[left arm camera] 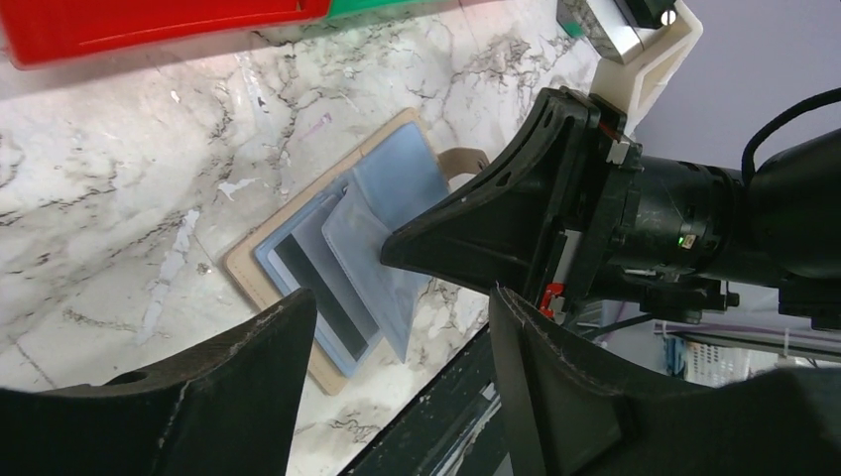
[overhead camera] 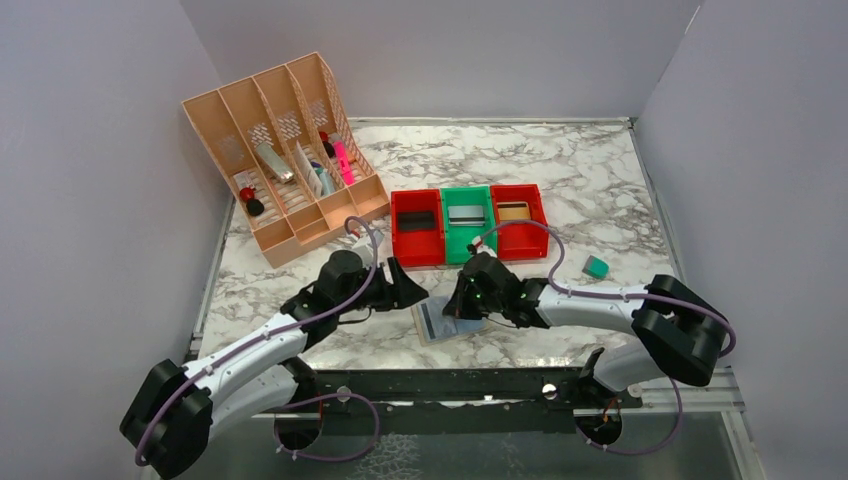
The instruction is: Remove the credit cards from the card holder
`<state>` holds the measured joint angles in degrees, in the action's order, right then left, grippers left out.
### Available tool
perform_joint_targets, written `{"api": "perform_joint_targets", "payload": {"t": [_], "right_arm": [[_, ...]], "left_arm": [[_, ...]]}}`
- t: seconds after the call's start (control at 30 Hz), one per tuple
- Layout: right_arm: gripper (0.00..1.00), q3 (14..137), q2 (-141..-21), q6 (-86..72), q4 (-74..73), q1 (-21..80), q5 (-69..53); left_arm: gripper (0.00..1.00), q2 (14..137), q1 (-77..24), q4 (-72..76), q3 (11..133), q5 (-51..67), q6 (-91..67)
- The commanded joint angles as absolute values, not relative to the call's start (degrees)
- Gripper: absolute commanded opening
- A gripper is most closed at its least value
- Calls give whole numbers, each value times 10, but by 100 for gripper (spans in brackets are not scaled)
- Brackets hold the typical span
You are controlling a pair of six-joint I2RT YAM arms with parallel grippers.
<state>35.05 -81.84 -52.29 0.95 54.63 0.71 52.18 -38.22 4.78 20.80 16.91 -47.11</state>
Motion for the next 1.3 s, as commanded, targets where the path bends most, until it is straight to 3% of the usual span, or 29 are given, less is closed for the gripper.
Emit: {"api": "perform_joint_targets", "payload": {"t": [0.0, 0.2, 1.0, 1.13, 1.27], "right_arm": [[1, 339, -806, -542, 33, 539, -6], [1, 336, -808, -548, 34, 536, -8], [3, 330, -792, -546, 27, 528, -10], [8, 336, -791, -544, 11, 527, -2], [26, 352, -787, -547, -39, 527, 37]], "left_arm": [[67, 543, -384, 115, 192, 212, -491], [56, 600, -400, 144, 193, 222, -490], [37, 733, -473, 180, 242, 186, -490], [37, 737, -474, 185, 243, 192, -490], [36, 744, -475, 186, 250, 205, -486]]}}
